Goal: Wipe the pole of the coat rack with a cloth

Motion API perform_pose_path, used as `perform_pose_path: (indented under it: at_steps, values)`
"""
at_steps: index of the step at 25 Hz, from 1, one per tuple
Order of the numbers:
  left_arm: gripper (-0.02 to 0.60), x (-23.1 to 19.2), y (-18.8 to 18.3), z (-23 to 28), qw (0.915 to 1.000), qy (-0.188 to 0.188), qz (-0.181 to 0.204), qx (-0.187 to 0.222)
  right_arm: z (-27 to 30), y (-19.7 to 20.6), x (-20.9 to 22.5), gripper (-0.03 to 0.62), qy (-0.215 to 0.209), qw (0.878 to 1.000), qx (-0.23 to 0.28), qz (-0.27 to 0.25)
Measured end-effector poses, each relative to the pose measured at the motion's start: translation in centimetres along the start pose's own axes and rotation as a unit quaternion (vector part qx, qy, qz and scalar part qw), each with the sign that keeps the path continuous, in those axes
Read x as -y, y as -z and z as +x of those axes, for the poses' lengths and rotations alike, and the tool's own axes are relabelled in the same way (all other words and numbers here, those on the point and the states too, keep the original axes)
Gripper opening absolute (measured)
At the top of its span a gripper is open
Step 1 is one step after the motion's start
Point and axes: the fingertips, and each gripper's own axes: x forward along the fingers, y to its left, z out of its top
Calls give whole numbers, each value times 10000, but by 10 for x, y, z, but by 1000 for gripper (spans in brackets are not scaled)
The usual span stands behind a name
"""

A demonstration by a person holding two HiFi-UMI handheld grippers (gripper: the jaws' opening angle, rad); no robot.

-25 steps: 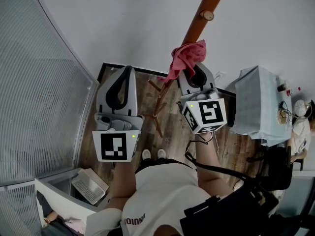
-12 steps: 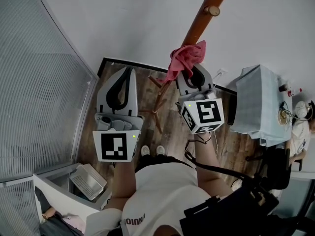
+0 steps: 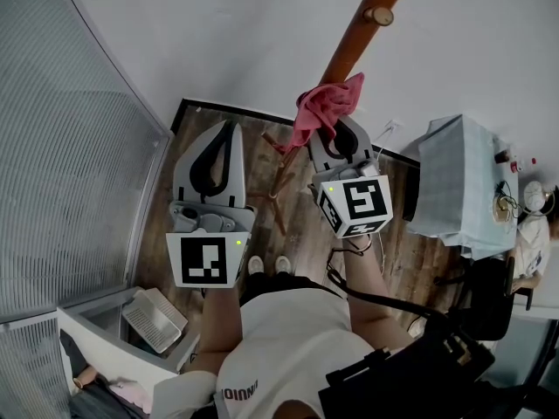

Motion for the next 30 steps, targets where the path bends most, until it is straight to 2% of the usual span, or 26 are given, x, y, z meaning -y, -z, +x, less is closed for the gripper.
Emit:
perform_pose_path:
  at_steps: [19,30]
  values:
    - [14,-14,12,-10,9998,-106,-100,-118,7,35,-18,94,-102,9990,-440,33]
    - [13,-17,18,-8,9997,-49,-62,-214,10,55,-20,94,-112,9978,-657,61]
